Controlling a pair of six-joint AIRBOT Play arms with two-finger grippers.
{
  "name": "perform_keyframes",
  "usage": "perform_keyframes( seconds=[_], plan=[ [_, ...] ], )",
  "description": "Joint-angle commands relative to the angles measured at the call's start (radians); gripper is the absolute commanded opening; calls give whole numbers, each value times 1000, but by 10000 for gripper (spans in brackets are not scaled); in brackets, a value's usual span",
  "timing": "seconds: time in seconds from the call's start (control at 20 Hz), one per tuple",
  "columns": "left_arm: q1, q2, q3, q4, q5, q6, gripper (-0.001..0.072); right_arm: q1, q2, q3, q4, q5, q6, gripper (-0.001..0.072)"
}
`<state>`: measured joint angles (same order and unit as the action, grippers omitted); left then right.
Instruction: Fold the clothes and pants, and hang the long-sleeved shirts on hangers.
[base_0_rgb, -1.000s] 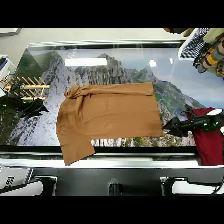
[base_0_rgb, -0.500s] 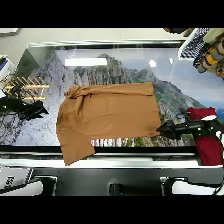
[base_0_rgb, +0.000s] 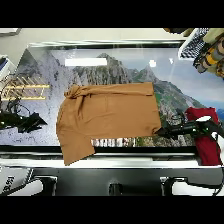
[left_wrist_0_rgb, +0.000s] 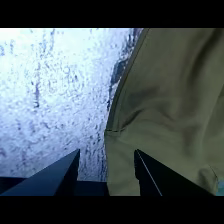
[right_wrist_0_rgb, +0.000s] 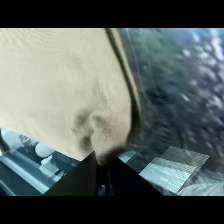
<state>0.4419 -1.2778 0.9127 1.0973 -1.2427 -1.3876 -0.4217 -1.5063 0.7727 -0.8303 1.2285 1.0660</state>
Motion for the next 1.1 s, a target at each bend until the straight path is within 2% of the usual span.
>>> perform_keyframes(
  seconds=[0.0, 0.1, 0.35, 0.6, 1.05],
  plan=[
    [31, 8, -114, -141, 101, 144, 396, 1, 42, 0, 8, 11, 26, 28],
    [31, 8, -159, -184, 148, 188, 397, 1, 66, 0, 8, 18, 46, 28],
    [31, 3, -201, -186, 216, 216, 396, 2, 100, 0, 9, 27, 72, 28],
    [14, -50, -201, -199, 176, 263, 396, 1, 100, 0, 18, 35, 79, 28],
    [-50, -130, -201, -235, 179, 265, 396, 2, 100, 0, 38, 46, 82, 28]
  ],
)
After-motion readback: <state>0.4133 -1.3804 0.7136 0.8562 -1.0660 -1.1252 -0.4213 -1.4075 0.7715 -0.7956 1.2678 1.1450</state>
